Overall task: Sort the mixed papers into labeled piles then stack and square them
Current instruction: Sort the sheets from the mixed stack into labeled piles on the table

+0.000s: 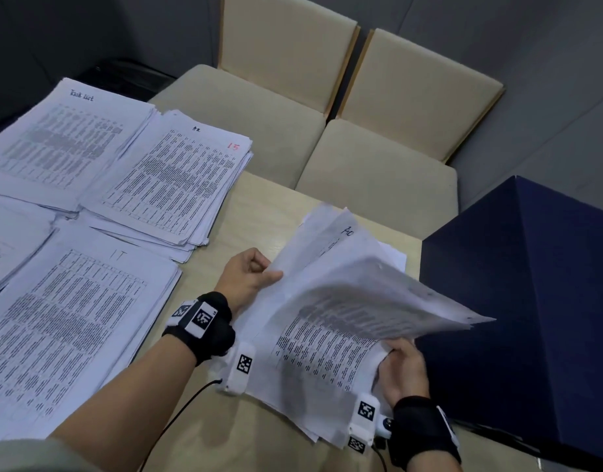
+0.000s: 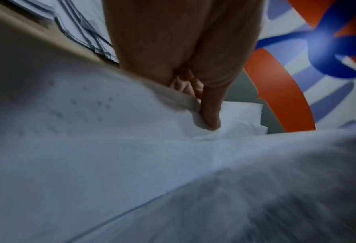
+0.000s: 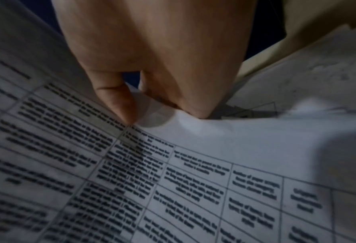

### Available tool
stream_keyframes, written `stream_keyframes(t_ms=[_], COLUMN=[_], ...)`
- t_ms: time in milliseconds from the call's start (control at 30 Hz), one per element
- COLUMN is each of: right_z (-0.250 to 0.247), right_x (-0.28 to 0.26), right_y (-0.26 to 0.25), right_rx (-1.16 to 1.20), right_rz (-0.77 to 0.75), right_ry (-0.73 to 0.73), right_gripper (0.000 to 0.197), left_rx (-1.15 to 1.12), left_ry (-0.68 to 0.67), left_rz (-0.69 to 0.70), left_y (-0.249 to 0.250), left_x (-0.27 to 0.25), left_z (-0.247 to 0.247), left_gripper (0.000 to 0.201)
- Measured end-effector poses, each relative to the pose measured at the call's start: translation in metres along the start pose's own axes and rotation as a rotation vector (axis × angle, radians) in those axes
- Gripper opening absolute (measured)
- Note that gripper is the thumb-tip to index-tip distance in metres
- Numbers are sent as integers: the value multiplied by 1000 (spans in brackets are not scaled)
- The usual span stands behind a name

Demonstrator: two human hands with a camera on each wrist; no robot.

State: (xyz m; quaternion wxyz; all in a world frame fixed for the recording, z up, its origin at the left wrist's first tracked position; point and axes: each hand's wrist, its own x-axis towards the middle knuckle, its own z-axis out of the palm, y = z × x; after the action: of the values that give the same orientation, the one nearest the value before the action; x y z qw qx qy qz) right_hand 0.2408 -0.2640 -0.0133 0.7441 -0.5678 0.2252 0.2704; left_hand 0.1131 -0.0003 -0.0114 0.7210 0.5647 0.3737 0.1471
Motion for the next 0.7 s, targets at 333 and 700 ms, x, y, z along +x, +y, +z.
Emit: stream_keyframes(t_ms=[333, 700], right_z=[-13, 1], right_x=[21, 7], right_y=[8, -2], right_rx=[-143, -9], right_rz=[4, -118], right_ry=[5, 49], right_gripper=[72, 23], left_rx=[-80, -54], left_ry=[-282, 62], left_rz=[-63, -10], left_y=[15, 10], left_x=[-10, 1], left_z=[-5, -6], left_gripper=[23, 36])
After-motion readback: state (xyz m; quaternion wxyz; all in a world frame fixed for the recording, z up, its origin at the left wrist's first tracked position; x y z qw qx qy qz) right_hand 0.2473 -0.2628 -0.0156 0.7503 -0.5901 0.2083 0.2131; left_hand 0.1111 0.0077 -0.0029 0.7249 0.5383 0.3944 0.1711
